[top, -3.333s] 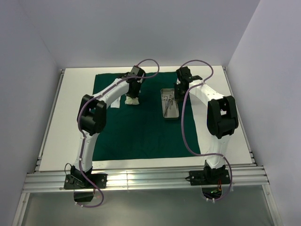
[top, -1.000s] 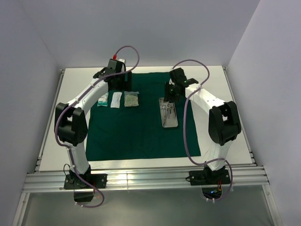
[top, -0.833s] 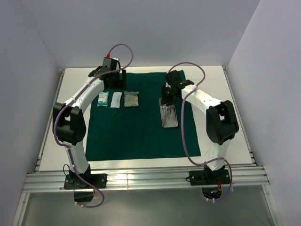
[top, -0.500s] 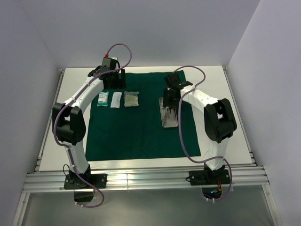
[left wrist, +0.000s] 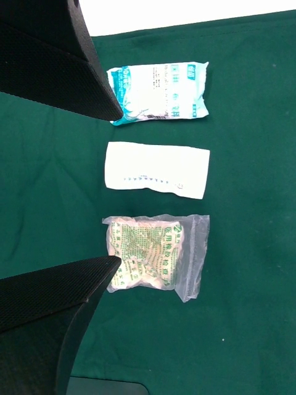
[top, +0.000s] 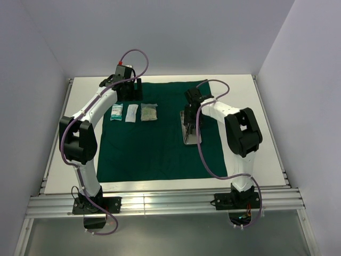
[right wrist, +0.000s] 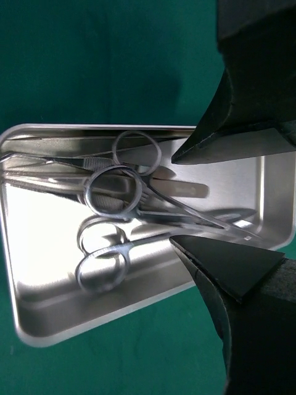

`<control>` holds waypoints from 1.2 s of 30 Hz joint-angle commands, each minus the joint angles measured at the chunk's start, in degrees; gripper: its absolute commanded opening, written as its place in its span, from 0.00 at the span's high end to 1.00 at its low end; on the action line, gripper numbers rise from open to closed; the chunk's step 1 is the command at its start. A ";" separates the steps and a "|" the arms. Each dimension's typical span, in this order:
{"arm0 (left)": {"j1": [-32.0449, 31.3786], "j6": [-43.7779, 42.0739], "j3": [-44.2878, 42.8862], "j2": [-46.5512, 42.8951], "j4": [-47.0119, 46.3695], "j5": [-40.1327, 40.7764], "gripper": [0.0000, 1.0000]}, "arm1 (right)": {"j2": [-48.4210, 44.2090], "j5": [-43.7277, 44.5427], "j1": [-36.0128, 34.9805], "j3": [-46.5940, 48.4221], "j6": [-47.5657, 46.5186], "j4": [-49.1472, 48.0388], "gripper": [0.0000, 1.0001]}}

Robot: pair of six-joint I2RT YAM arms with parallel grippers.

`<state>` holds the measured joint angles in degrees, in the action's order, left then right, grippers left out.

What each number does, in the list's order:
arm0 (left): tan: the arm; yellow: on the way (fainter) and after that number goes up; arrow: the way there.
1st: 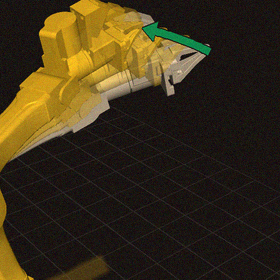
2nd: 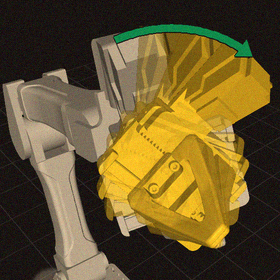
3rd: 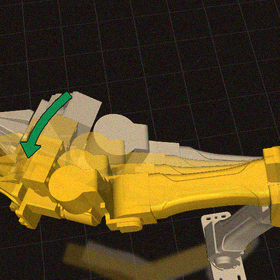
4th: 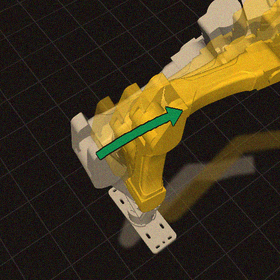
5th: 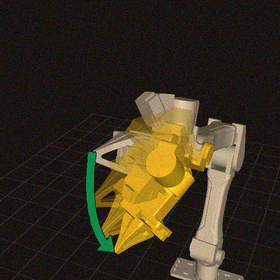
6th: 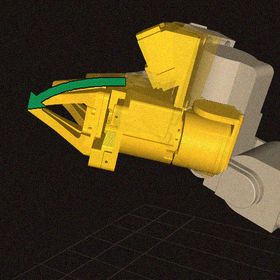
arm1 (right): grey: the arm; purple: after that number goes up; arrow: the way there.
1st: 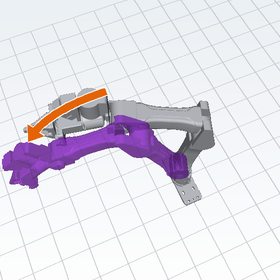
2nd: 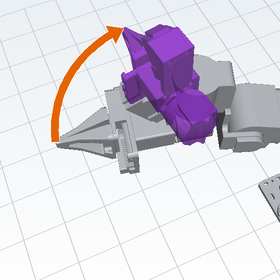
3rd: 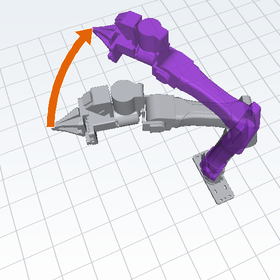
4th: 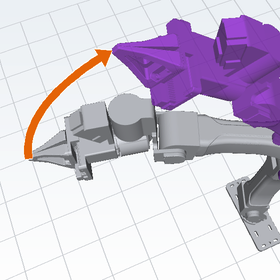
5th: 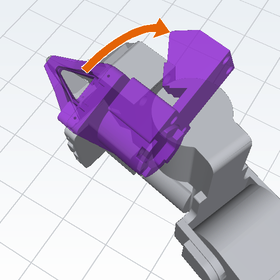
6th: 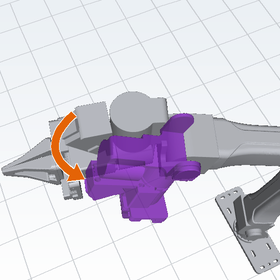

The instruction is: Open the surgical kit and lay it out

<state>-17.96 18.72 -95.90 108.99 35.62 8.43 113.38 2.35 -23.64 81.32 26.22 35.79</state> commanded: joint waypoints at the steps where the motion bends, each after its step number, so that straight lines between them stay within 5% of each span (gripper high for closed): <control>1: 0.11 0.61 -1.22 -1.85 1.03 0.71 0.05 | 1.49 1.34 0.08 1.47 1.38 0.42 0.43; 26: 0.55 0.09 -1.22 -0.36 1.56 -0.43 0.05 | 6.05 3.45 -0.44 5.86 -0.03 1.56 0.37; 36: 0.55 -0.18 0.10 -0.18 1.91 0.27 0.05 | 9.75 6.44 -3.43 5.52 1.73 2.88 0.49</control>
<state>-17.58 18.72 -95.81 109.01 37.63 8.40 119.39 7.14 -25.47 87.33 26.74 37.10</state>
